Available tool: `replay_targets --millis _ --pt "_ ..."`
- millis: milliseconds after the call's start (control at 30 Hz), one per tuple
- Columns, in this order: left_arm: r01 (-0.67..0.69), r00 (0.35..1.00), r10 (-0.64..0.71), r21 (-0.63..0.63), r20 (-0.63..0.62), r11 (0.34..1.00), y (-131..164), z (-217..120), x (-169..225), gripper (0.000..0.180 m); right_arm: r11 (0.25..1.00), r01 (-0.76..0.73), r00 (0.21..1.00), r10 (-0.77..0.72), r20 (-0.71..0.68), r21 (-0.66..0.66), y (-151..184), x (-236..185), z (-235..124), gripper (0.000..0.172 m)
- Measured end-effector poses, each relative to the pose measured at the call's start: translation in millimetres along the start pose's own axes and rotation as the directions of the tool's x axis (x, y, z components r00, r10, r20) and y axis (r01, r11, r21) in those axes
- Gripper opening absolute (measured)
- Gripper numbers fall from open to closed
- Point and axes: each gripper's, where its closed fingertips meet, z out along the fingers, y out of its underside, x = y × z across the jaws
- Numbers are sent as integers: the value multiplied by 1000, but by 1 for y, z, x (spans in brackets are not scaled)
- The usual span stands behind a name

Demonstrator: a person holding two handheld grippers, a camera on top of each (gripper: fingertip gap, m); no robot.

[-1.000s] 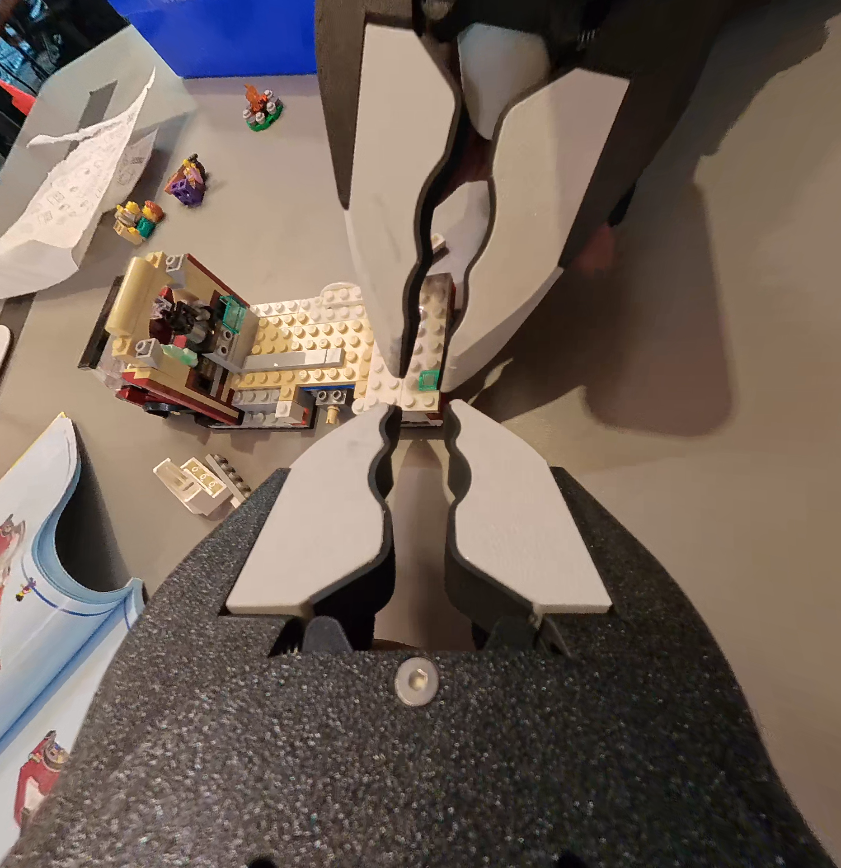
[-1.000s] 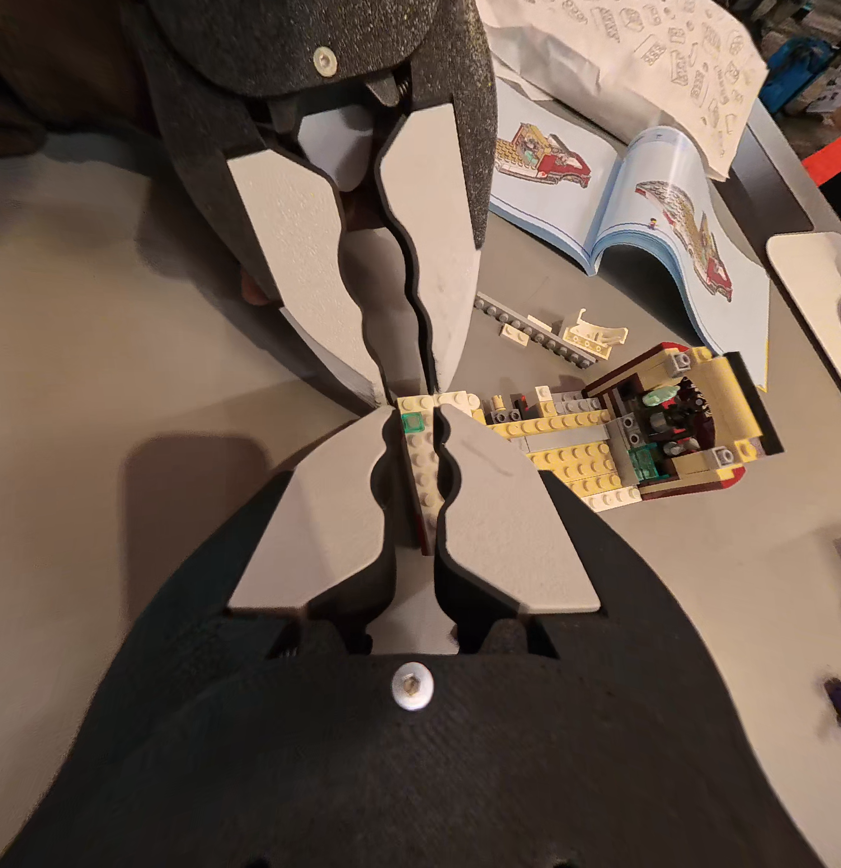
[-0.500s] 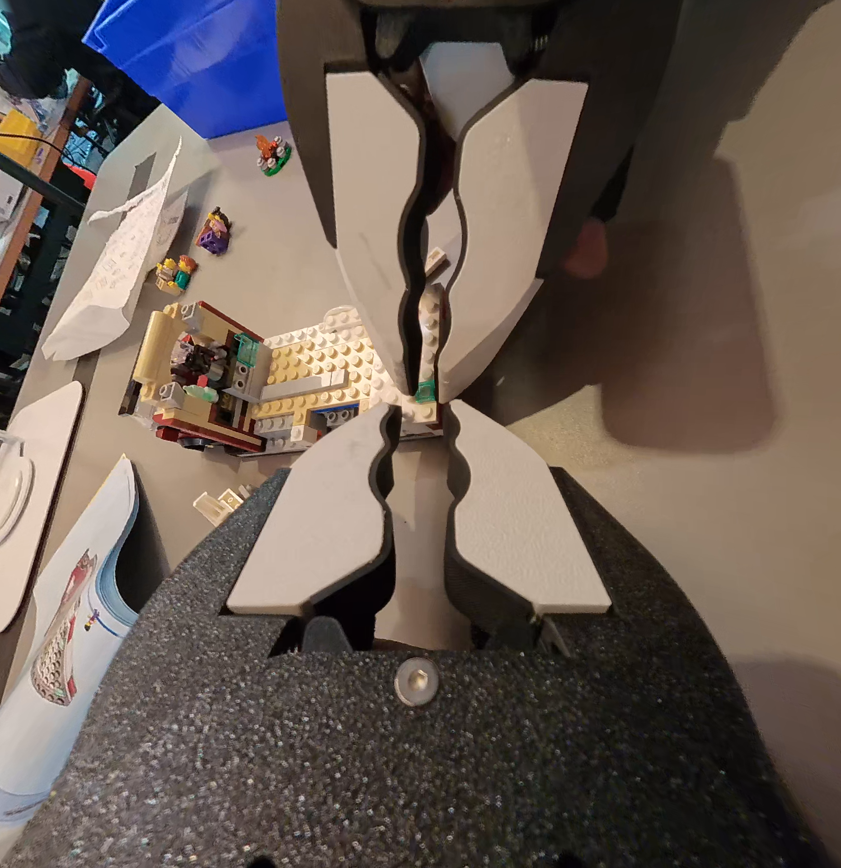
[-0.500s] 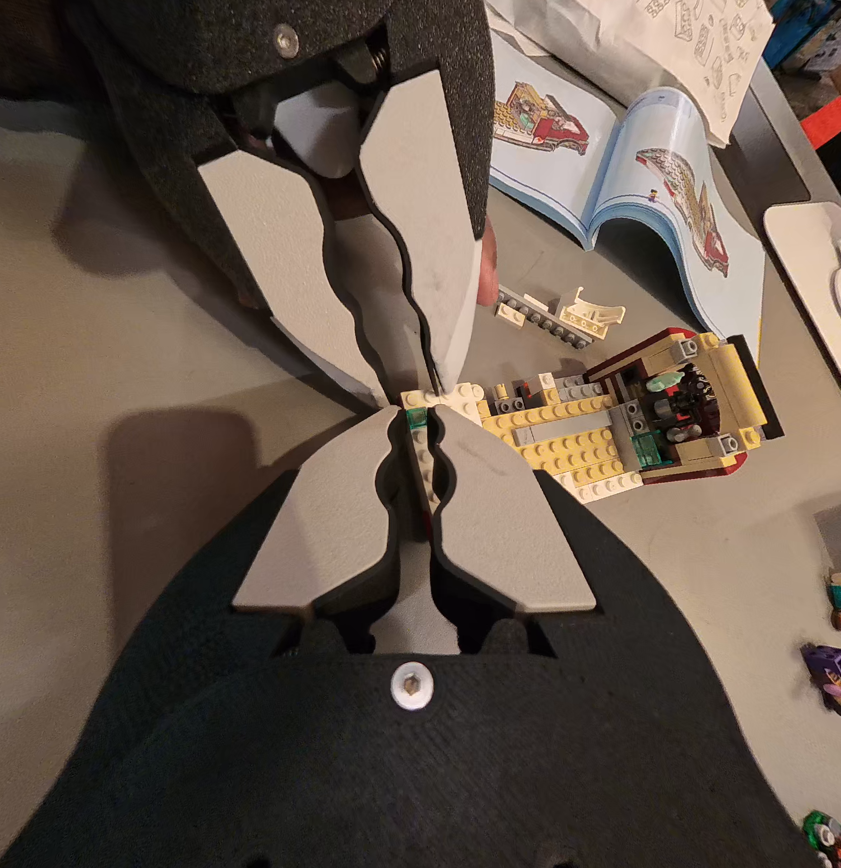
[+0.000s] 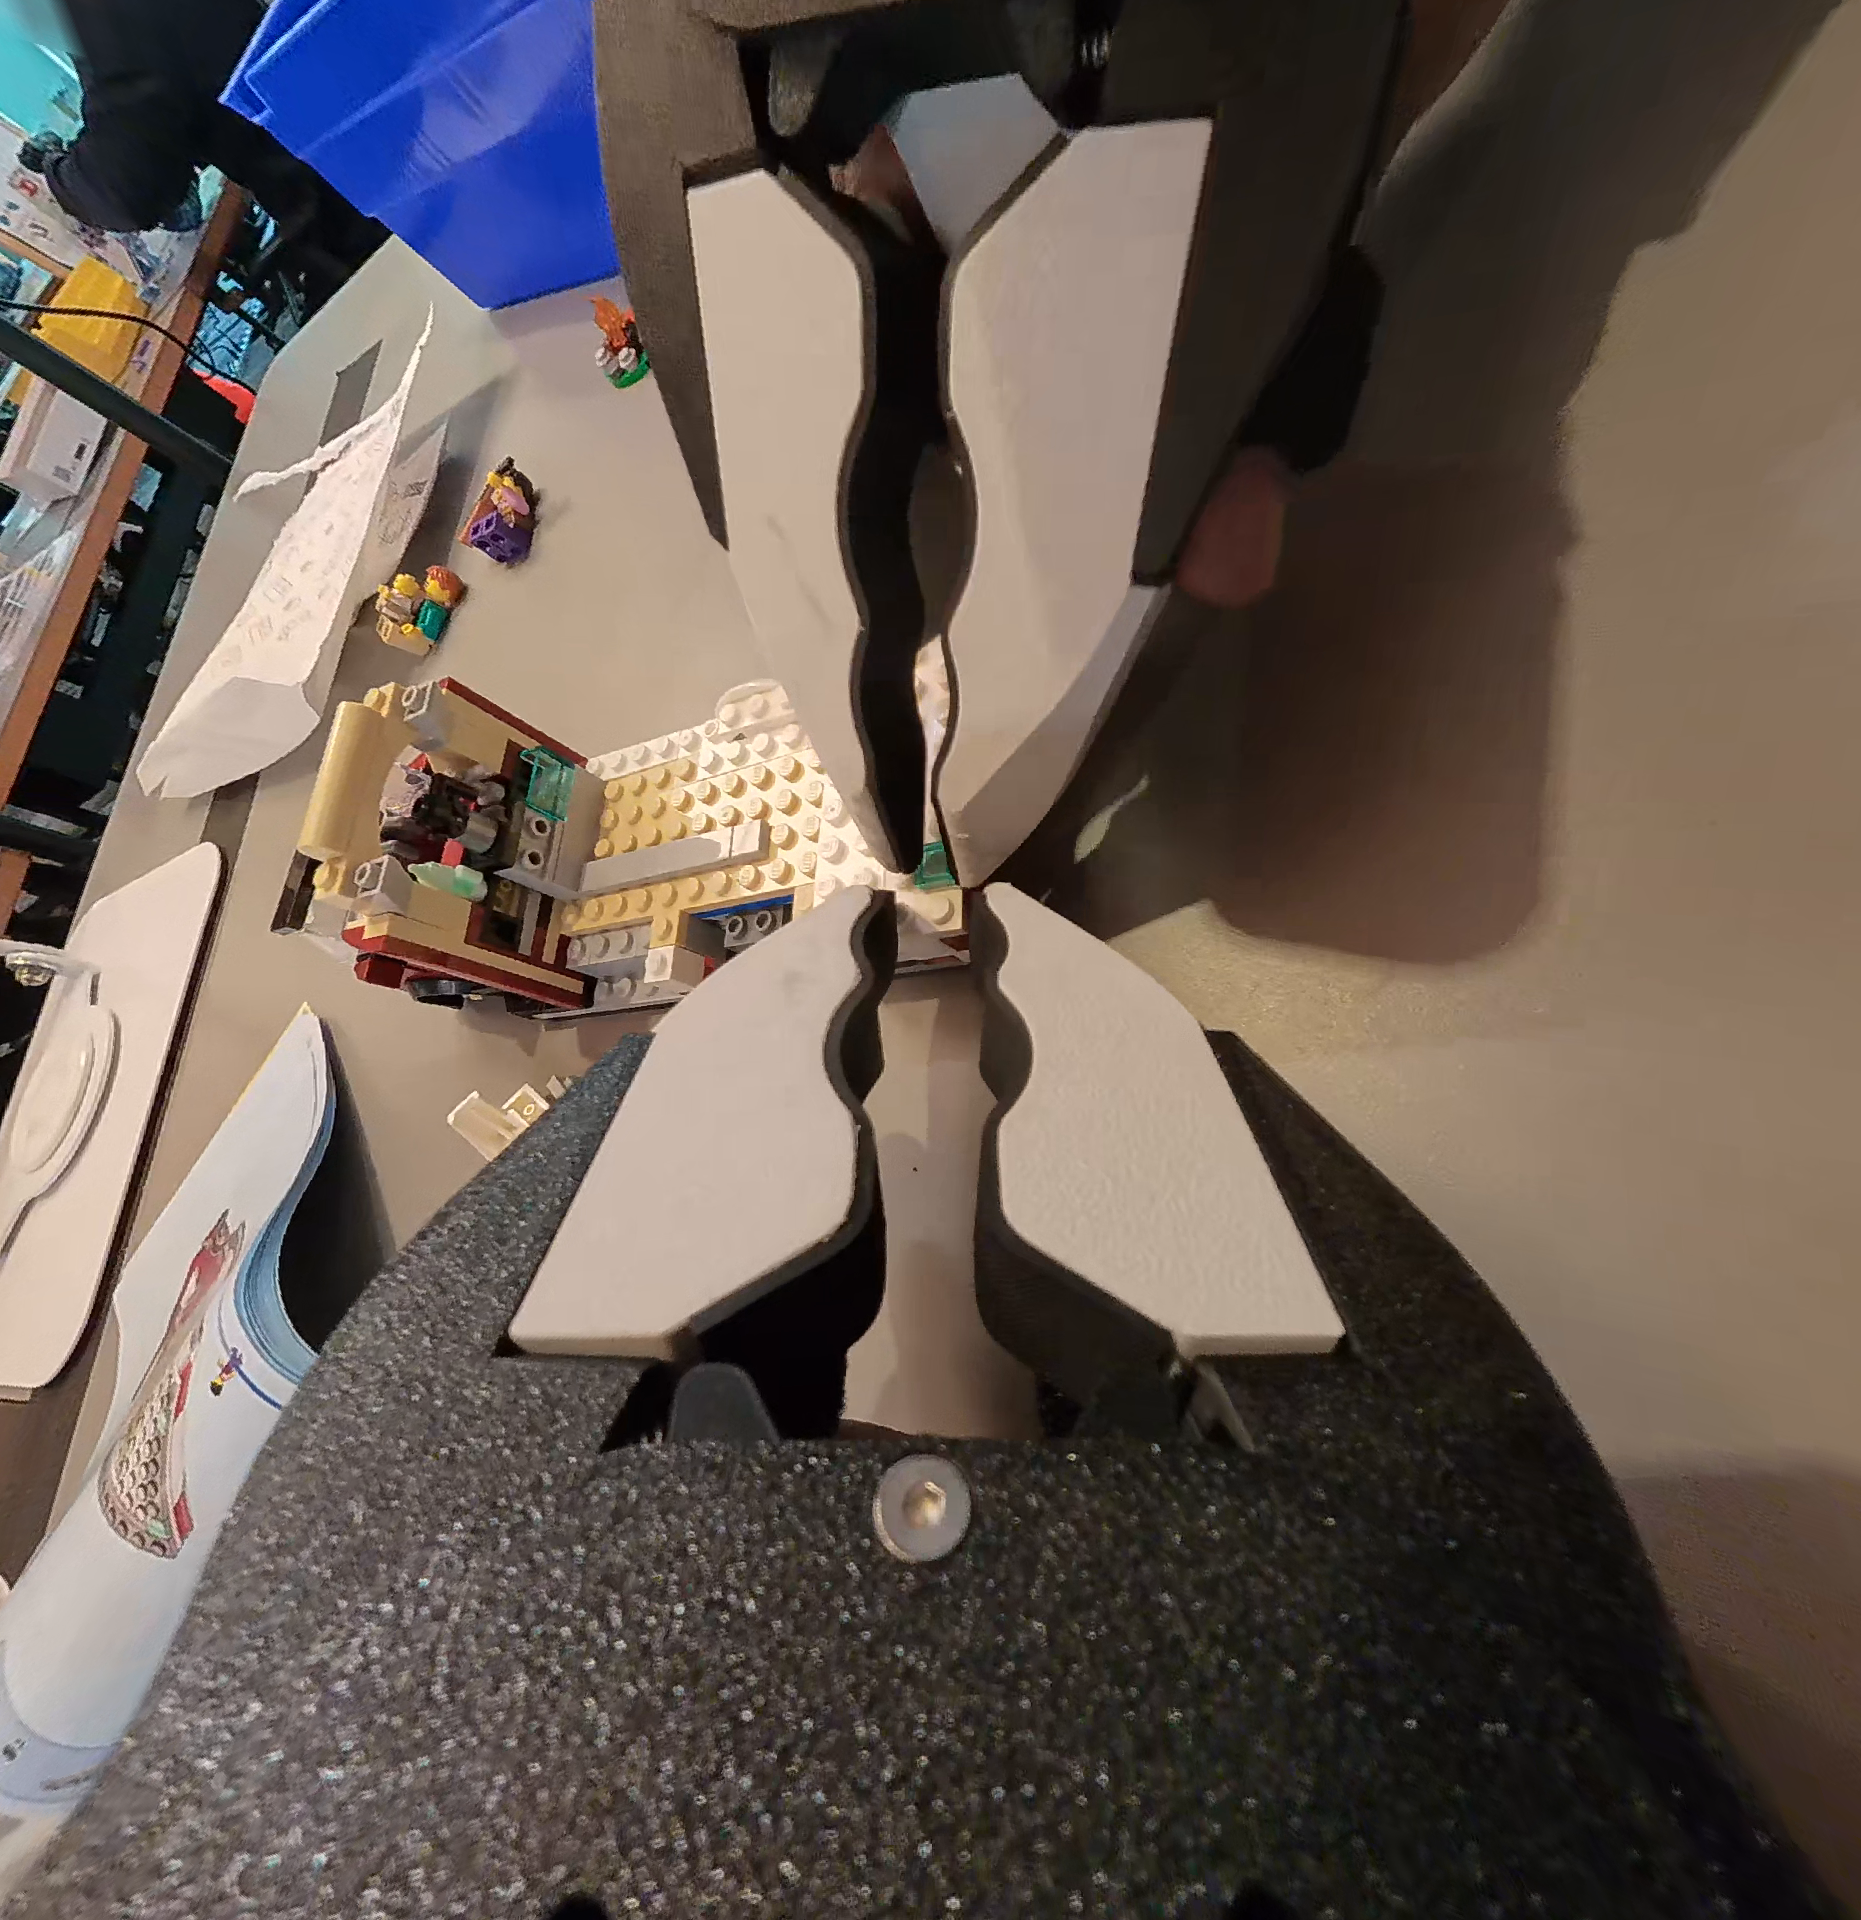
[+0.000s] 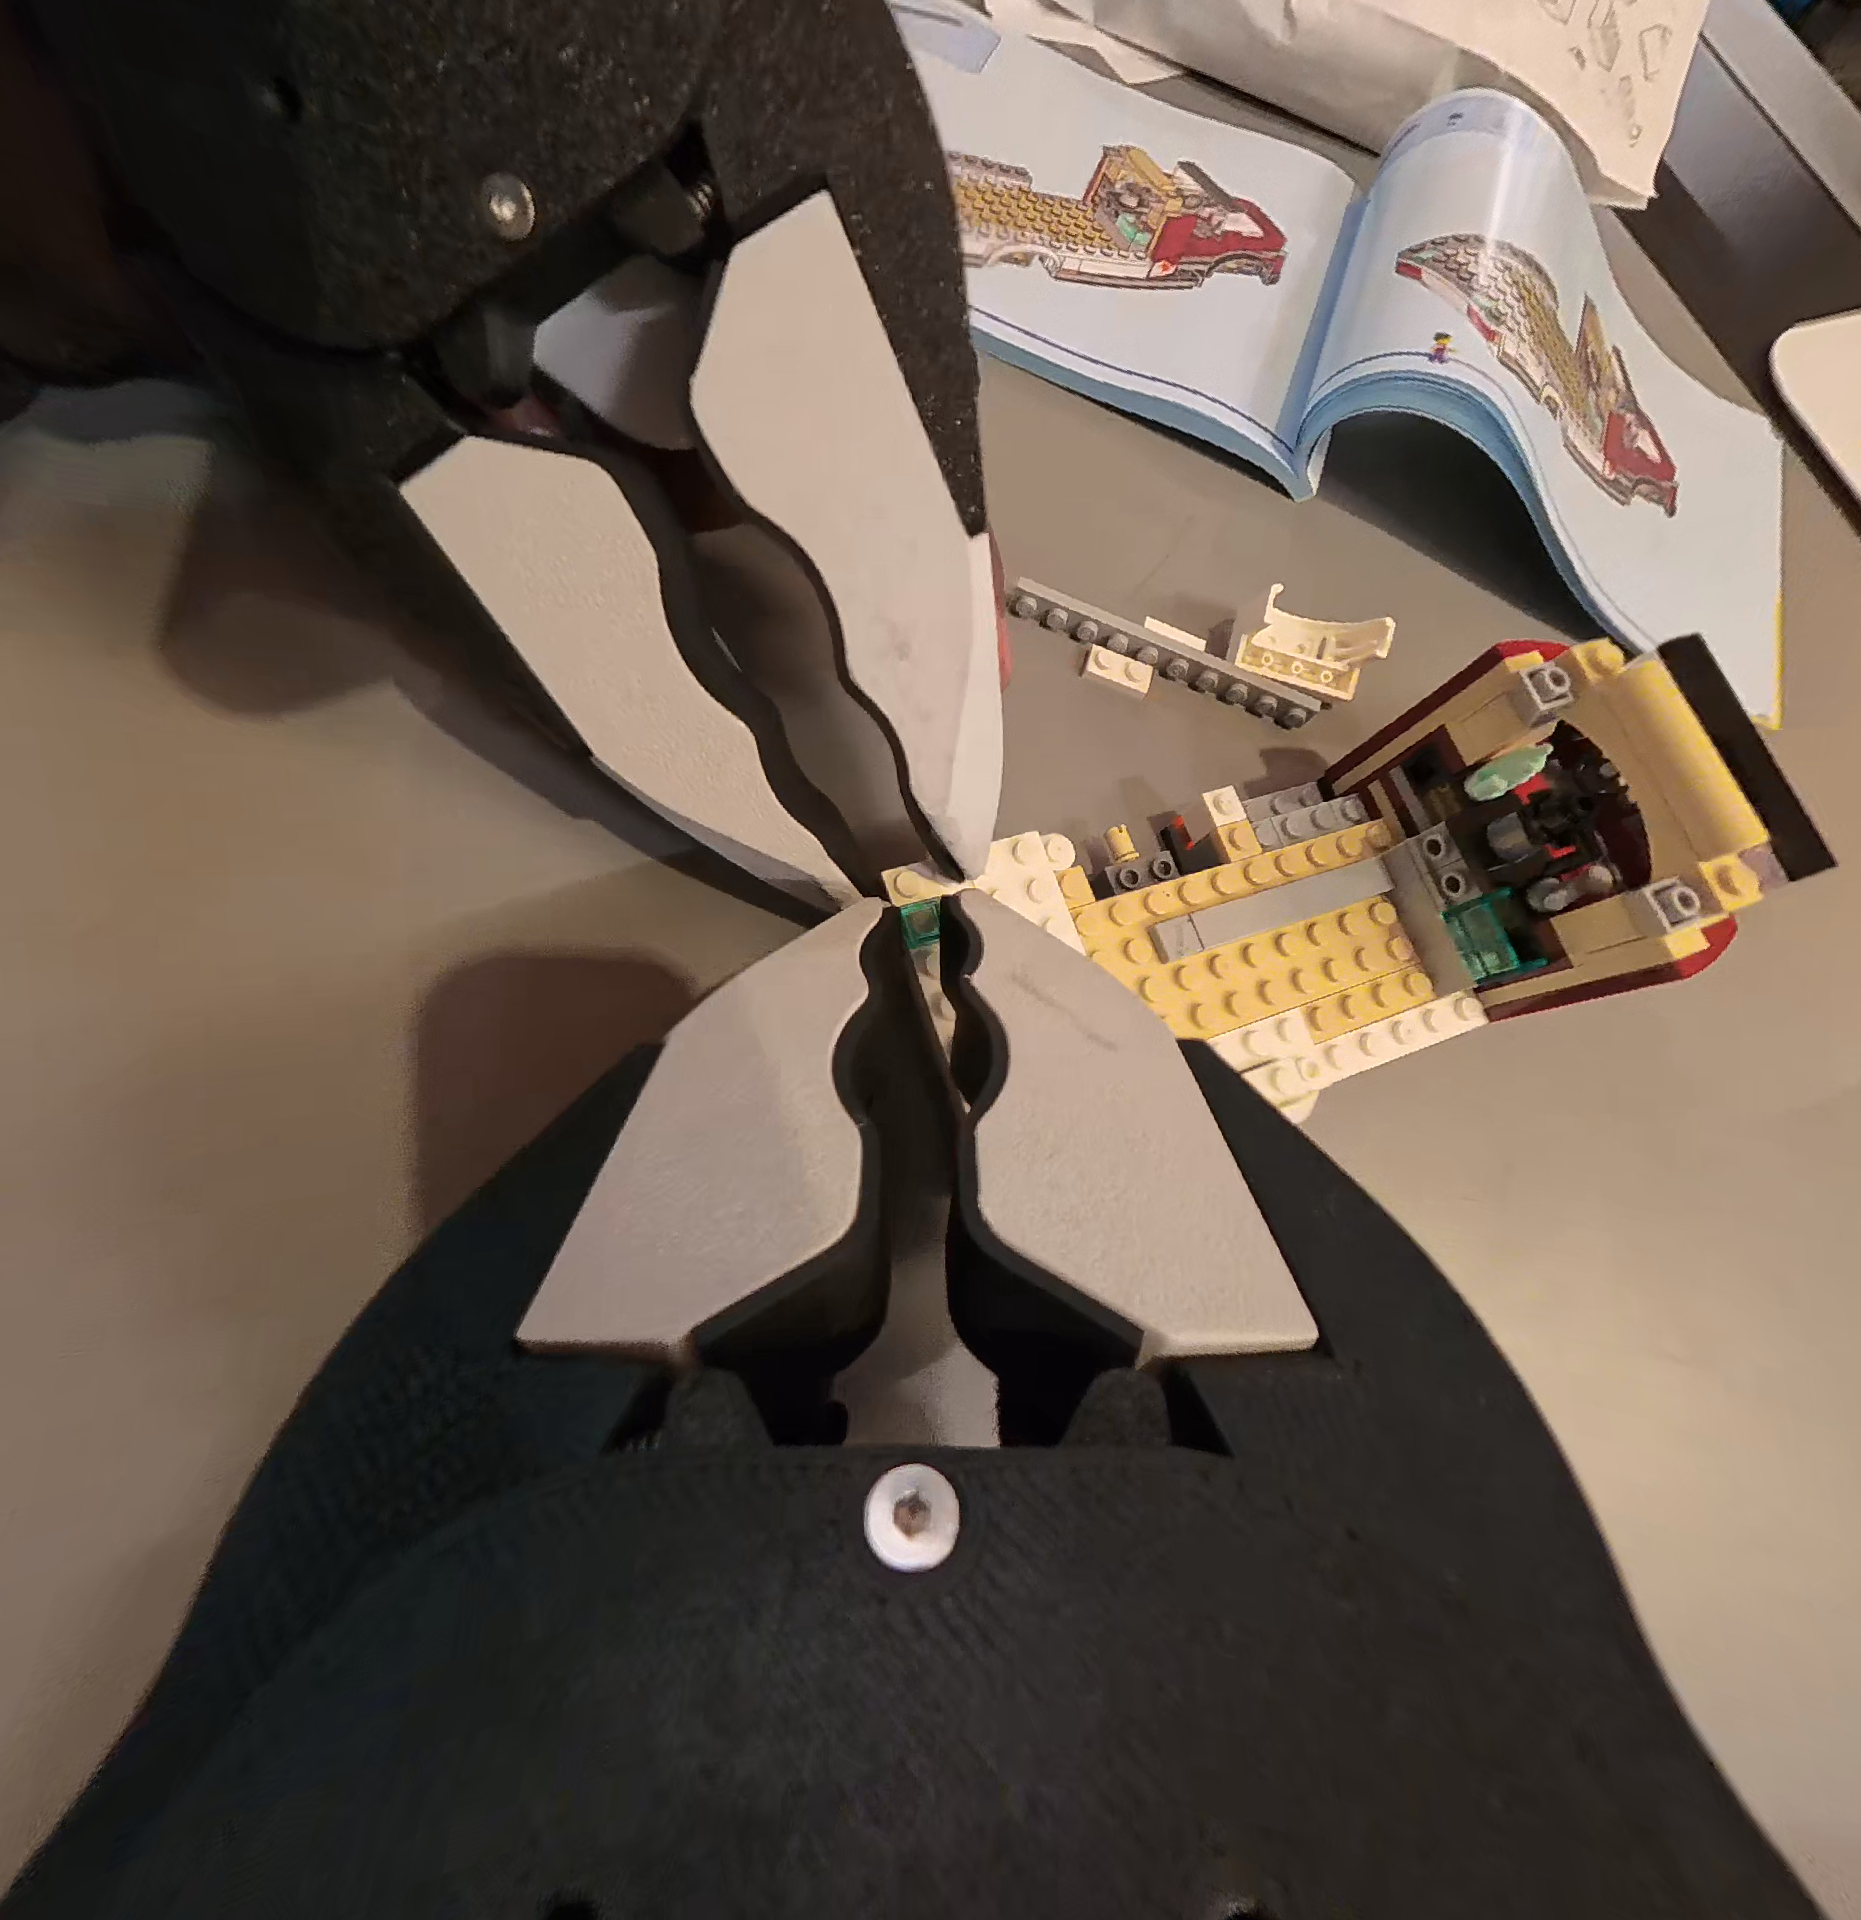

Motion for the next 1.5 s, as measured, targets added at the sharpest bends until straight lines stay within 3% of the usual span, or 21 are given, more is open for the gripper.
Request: replay_targets --millis 167,267,333,700,900,1100,1500 --pt "8 1000 -8 -3 4 1000 0 1 -1 14 997 -67 997 66 31 33 -2 1 -2 6" --pt "1 1000 0 10 -19 1000 -2 0 3 14 989 -131 991 133 -26 68 -3 22 -9 0" --pt "12 1000 -12 7 -19 1000 -2 0 2 14 983 -169 986 167 25 68 -1 21 -11 0" --pt "37 999 -37 -1 -7 999 0 0 -1 14 991 -113 994 112 12 65 0 17 -17 0" --pt "34 999 -33 -5 6 999 0 0 -2 14 994 -112 993 112 29 -4 3 15 -5 20" --pt "27 1000 -27 -2 4 1000 0 -1 0 14 992 -118 992 119 47 -35 3 13 -2 9" --pt "27 1000 -27 -1 3 1000 0 -1 0 14 990 -139 988 138 62 6 4 18 -20 7"
